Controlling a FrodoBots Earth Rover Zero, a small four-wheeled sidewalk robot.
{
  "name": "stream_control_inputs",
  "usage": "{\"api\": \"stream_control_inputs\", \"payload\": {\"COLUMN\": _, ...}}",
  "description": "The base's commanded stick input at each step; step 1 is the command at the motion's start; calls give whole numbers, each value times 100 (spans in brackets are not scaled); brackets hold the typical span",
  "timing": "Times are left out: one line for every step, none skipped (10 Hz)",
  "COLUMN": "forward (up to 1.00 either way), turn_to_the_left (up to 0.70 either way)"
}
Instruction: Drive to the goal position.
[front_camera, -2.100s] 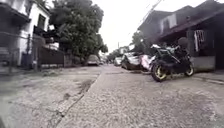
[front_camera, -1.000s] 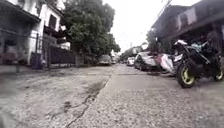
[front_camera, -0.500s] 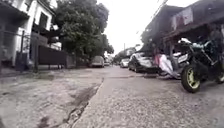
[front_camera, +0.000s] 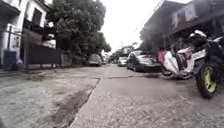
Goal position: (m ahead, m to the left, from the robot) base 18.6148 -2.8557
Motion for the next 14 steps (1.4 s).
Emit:
{"api": "stream_control_inputs", "payload": {"forward": 100, "turn_to_the_left": 0}}
{"api": "stream_control_inputs", "payload": {"forward": 100, "turn_to_the_left": 0}}
{"api": "stream_control_inputs", "payload": {"forward": 100, "turn_to_the_left": 0}}
{"api": "stream_control_inputs", "payload": {"forward": 100, "turn_to_the_left": 0}}
{"api": "stream_control_inputs", "payload": {"forward": 100, "turn_to_the_left": 0}}
{"api": "stream_control_inputs", "payload": {"forward": 100, "turn_to_the_left": 0}}
{"api": "stream_control_inputs", "payload": {"forward": 100, "turn_to_the_left": 0}}
{"api": "stream_control_inputs", "payload": {"forward": 100, "turn_to_the_left": 0}}
{"api": "stream_control_inputs", "payload": {"forward": 100, "turn_to_the_left": 0}}
{"api": "stream_control_inputs", "payload": {"forward": 100, "turn_to_the_left": 0}}
{"api": "stream_control_inputs", "payload": {"forward": 100, "turn_to_the_left": 0}}
{"api": "stream_control_inputs", "payload": {"forward": 100, "turn_to_the_left": 0}}
{"api": "stream_control_inputs", "payload": {"forward": 100, "turn_to_the_left": 0}}
{"api": "stream_control_inputs", "payload": {"forward": 99, "turn_to_the_left": 0}}
